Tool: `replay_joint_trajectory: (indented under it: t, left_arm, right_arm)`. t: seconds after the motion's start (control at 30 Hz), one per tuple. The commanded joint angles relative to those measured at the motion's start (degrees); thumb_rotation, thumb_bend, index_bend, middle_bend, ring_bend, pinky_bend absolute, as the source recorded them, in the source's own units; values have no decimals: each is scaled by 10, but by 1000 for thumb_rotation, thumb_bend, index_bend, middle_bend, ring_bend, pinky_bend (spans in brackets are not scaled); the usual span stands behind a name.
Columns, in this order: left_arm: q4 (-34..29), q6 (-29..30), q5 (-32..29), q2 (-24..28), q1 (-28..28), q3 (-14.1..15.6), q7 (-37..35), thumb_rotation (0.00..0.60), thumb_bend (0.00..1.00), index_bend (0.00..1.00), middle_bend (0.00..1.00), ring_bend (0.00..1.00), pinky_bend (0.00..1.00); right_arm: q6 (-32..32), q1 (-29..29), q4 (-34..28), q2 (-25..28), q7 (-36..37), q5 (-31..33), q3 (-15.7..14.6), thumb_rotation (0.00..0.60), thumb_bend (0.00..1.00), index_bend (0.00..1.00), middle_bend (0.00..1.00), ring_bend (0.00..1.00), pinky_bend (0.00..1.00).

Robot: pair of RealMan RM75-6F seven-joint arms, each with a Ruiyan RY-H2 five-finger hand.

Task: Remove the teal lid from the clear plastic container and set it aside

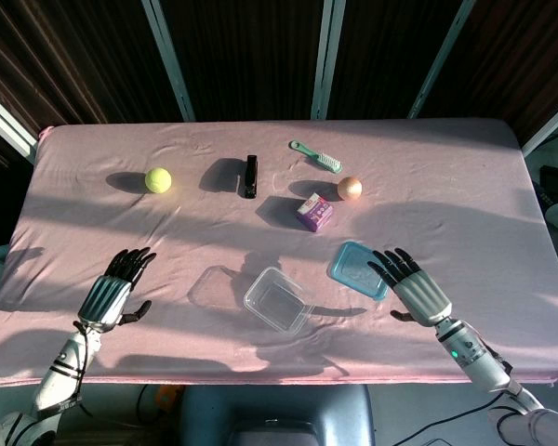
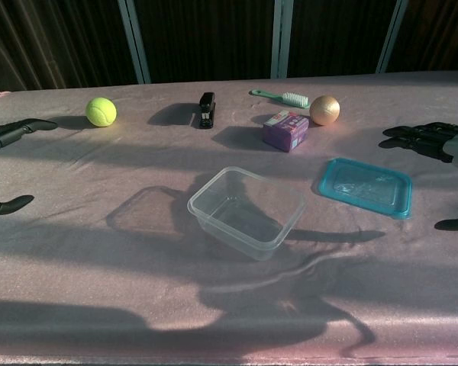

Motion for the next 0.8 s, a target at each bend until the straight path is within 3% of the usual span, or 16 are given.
replay_joint_trajectory:
  t: [0.03, 0.13, 0.23, 0.33, 0.43, 0.57, 0.8]
  left_arm:
    - [-52, 20, -4, 43, 29, 14, 39, 600, 314, 0, 0, 0, 0]
    - [-101, 51, -9, 83, 63, 28, 85, 600, 316, 0, 0, 0, 0]
    - [-142, 80, -29, 113, 102, 43, 134, 600, 327, 0, 0, 0, 0]
    - [-128, 131, -32, 103, 148, 47, 148, 600, 328, 0, 0, 0, 0]
    - [-86, 165, -29, 76, 176, 39, 123, 600, 327, 0, 0, 0, 0]
    - [-36, 144, -32, 56, 183, 32, 40, 600, 329, 0, 0, 0, 0]
    - [-17, 151, -3, 51, 184, 22, 48, 600, 329, 0, 0, 0, 0]
  right_arm:
    - [-2, -28, -125, 93, -35, 11, -21, 600, 115, 0, 0, 0, 0]
    - [51, -70, -209, 149, -91, 37, -13, 600, 115, 0, 0, 0, 0]
    - [99, -132, -296, 197, -176, 105, -5, 600, 115, 0, 0, 0, 0]
    - [146, -187, -346, 216, -216, 167, 6, 600, 115, 0, 0, 0, 0]
    - [170, -217, -340, 212, -182, 193, 19, 600, 115, 0, 0, 0, 0]
    - [159, -225, -325, 214, -160, 190, 21, 600, 115, 0, 0, 0, 0]
    - [157, -231, -320, 213, -157, 171, 28, 600, 116, 0, 0, 0, 0]
